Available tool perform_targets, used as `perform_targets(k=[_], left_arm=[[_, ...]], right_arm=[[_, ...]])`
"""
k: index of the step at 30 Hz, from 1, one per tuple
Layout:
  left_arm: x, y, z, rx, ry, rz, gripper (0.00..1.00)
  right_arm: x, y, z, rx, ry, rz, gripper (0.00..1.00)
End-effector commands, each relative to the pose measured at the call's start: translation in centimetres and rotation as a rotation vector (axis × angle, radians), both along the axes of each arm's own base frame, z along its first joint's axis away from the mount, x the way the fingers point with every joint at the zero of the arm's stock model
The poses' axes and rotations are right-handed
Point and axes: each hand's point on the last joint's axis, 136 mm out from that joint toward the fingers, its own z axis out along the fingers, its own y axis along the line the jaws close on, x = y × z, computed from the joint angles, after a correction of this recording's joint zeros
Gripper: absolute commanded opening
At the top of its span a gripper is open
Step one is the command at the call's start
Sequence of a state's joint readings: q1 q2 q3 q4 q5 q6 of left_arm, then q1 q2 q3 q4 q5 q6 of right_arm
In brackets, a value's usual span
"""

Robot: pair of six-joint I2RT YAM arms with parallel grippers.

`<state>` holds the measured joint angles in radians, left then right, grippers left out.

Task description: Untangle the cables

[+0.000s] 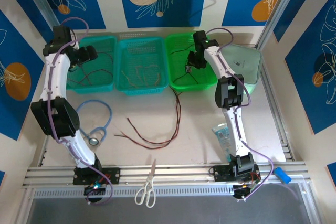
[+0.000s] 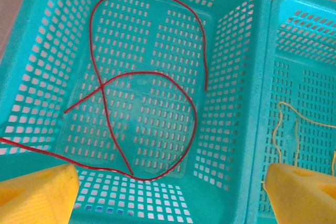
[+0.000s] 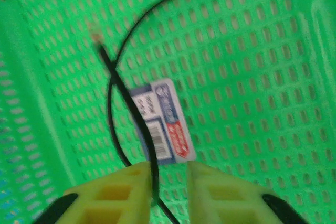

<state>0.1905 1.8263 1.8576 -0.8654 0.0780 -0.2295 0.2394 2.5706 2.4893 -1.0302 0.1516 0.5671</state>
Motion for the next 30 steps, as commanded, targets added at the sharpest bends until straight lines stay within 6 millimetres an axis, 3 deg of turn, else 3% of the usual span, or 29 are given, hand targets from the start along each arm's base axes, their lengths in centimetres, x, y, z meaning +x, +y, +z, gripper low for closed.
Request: perform_targets(k=[1,8,14,16,22,25,30], left_arm=[[-1.4,1.5,0.0,-0.011,0.033,0.030,0.91],[-1.9,3.2,-0.6,0.039,0.059,0.052,0.91],[-3.1,6.2,-3.0,0.046,0.144,0.109,0.85],[-3.4,7.0,-4.3,0.016,0.175,0.126,0.80],[-3.9,8.9,-6.8,0.081,0.251,0.163,0.74],[-3.9,9.6,-7.5,0.208,0.283,0.179,0.73],[-3.4,9.9,-8.2,0.343,0.315,0.196,0.82]], right_arm=[[-1.8,-0.8,1.2,-0.053,0.042,0.020,0.38],[-2.2,-1.3,8.5,-0.090,-0.114,0.045,0.50],[-4.8,-0.7,14.5,-0.038,-0.219,0.072,0.50],[-5.9,-0.3,15.8,-0.030,-0.246,0.084,0.50],[-9.3,1.2,16.4,0.019,-0.283,0.097,0.50],[-10.5,1.2,16.4,0.045,-0.284,0.091,0.50],[-11.2,1.1,18.2,0.084,-0.264,0.123,0.50]])
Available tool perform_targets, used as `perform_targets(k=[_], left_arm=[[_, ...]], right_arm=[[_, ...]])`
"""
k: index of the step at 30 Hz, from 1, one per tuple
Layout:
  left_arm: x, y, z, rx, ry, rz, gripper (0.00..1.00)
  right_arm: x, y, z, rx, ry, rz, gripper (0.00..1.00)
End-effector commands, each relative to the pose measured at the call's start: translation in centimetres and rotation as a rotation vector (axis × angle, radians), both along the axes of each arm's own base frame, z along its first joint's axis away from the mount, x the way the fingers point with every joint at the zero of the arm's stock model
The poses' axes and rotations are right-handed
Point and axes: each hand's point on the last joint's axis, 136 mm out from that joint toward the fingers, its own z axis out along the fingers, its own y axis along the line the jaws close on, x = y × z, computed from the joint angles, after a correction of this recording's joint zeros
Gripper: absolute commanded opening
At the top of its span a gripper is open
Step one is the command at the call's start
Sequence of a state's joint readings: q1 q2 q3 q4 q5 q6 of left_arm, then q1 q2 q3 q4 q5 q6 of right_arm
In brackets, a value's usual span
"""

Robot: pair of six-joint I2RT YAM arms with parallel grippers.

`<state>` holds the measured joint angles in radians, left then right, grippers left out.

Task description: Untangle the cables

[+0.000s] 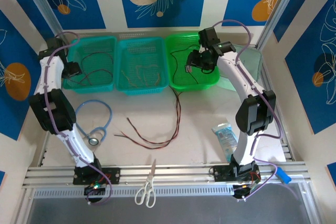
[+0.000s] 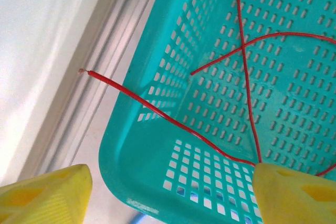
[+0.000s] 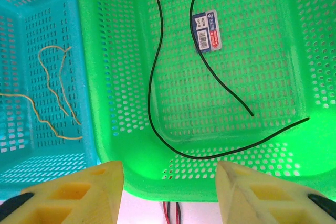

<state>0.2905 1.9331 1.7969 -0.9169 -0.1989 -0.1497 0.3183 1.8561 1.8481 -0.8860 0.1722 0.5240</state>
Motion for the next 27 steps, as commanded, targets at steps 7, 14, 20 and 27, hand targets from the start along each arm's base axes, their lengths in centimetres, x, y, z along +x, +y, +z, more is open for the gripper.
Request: perform_targets(k=[7,14,20,27], left_arm=[[1.1,1.5,-0.3,0.193,0.009,0.006,0.80],[2.1,2.1,-0.5,0.093,0.009,0.009,0.84],[1.8,3.4,-2.3,0.014,0.029,0.049,0.85],[2.3,4.1,-3.3,-0.079,-0.039,0.079,0.85]], right_arm=[[0.1,1.0,5.2,0.043,-0.043,0.064,0.49],[-0.6,1.9,4.3,0.034,-0.013,0.076,0.48],[-0.9,1.9,4.0,0.022,-0.001,0.084,0.48],[-0.8,1.7,4.1,0.010,-0.002,0.085,0.48]])
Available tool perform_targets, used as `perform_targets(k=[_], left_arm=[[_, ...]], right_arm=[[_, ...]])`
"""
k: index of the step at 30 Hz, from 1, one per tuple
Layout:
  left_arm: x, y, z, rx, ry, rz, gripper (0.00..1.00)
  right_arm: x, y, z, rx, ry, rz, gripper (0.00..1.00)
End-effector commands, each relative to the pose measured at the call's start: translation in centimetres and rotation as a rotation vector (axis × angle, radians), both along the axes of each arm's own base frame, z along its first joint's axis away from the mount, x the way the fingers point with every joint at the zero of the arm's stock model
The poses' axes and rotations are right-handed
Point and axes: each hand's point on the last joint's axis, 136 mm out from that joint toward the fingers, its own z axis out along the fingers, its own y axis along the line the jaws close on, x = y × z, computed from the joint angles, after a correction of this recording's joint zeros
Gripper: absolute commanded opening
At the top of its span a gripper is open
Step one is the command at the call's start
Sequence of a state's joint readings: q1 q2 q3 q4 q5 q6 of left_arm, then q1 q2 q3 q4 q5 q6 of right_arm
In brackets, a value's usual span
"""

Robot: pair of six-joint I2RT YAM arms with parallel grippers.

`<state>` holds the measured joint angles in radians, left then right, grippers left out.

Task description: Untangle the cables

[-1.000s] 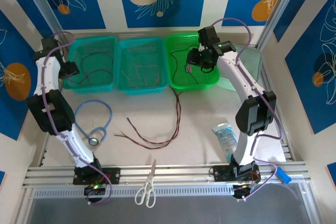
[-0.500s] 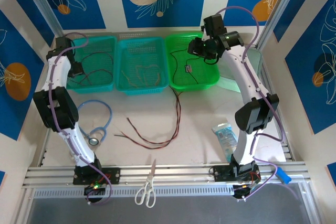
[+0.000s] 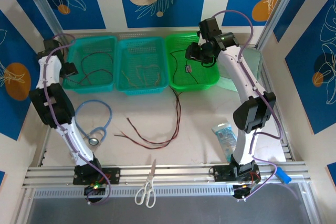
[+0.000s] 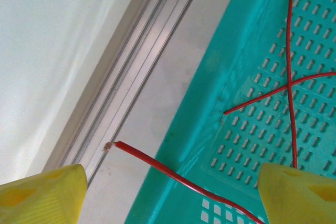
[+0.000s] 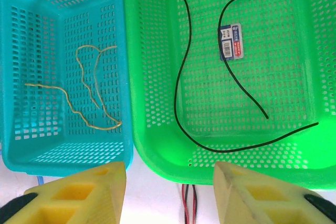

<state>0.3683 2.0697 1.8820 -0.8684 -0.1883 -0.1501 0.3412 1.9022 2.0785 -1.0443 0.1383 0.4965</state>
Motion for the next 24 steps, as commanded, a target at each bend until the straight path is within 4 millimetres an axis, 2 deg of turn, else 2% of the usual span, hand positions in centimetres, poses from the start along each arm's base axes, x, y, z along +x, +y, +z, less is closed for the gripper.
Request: perform_targets(k=[1,9,17,20,24], left_arm=[[0.6,-0.2,-0.6,-0.084,-0.051,0.010,0.85],[1.4,-0.2,-1.4,-0.192,-0.111,0.027,0.83],[1.4,-0.2,-1.9,-0.223,-0.119,0.052,0.67],[1.7,-0.3,-1.1,-0.218,-0.156,0.048,0.61],[1.8,-0.2,0.0,-0.210,-0.181,0.044,0.58]], right_arm=[[-0.3,0.1,-0.4,-0.012,0.021,0.022,0.48],[-0.1,0.6,-0.2,-0.012,0.022,0.033,0.47],[-0.2,0.5,0.4,-0.021,0.018,0.040,0.47],[-0.2,0.4,0.6,-0.023,0.014,0.040,0.47],[-0.1,0.7,0.7,-0.015,0.014,0.043,0.47]])
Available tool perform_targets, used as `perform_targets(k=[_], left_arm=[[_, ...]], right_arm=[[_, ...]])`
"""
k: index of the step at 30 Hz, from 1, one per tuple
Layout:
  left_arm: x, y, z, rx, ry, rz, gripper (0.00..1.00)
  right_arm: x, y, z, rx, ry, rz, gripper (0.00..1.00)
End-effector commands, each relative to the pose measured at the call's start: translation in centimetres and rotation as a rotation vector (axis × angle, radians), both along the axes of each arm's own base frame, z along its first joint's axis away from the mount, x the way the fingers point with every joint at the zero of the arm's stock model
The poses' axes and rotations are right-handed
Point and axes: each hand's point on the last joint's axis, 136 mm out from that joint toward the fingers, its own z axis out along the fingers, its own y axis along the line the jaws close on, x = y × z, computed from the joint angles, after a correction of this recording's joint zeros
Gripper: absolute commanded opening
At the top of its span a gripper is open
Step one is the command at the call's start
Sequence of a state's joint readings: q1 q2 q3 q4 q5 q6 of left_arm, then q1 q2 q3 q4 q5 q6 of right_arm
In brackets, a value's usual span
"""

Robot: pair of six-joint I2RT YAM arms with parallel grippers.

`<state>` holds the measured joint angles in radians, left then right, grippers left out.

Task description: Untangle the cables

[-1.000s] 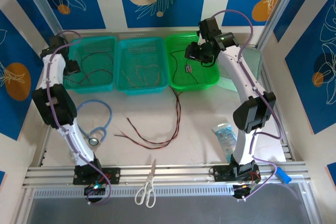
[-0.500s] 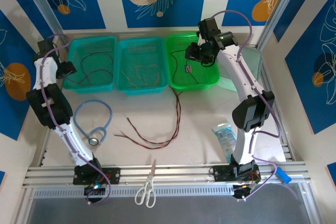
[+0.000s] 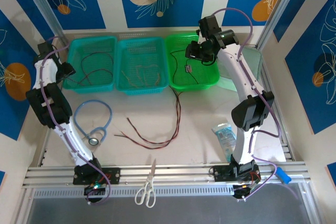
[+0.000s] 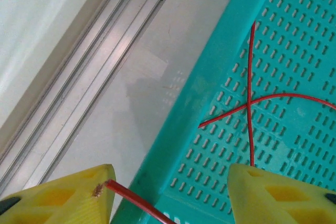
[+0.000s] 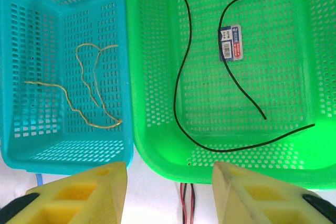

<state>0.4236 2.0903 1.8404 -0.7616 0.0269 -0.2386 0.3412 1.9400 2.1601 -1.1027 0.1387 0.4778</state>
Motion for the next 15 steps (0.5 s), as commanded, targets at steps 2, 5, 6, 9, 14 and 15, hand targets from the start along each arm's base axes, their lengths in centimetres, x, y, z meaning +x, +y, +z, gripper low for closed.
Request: perform_targets(k=[2,5,6,9,14,15], left_arm=[[0.0,0.0,2.0,-0.003,-0.052,0.005,0.57],[0.0,0.1,2.6,0.009,-0.055,-0.001,0.57],[0.0,0.1,2.7,0.014,-0.055,-0.005,0.57],[0.0,0.1,3.0,0.023,-0.056,-0.008,0.57],[0.0,0.2,3.7,0.062,-0.048,-0.016,0.63],[-0.1,0.3,3.8,0.071,-0.044,-0.015,0.64]], right_arm=[[-0.3,0.8,0.3,0.002,0.008,0.032,0.47],[-0.4,1.1,0.2,0.002,0.011,0.039,0.47],[-0.4,1.2,0.2,0.002,0.011,0.040,0.47],[-0.4,1.3,0.2,0.007,0.011,0.041,0.46],[-0.4,1.4,0.3,0.008,0.011,0.041,0.46],[-0.4,1.4,0.3,0.009,0.010,0.043,0.46]])
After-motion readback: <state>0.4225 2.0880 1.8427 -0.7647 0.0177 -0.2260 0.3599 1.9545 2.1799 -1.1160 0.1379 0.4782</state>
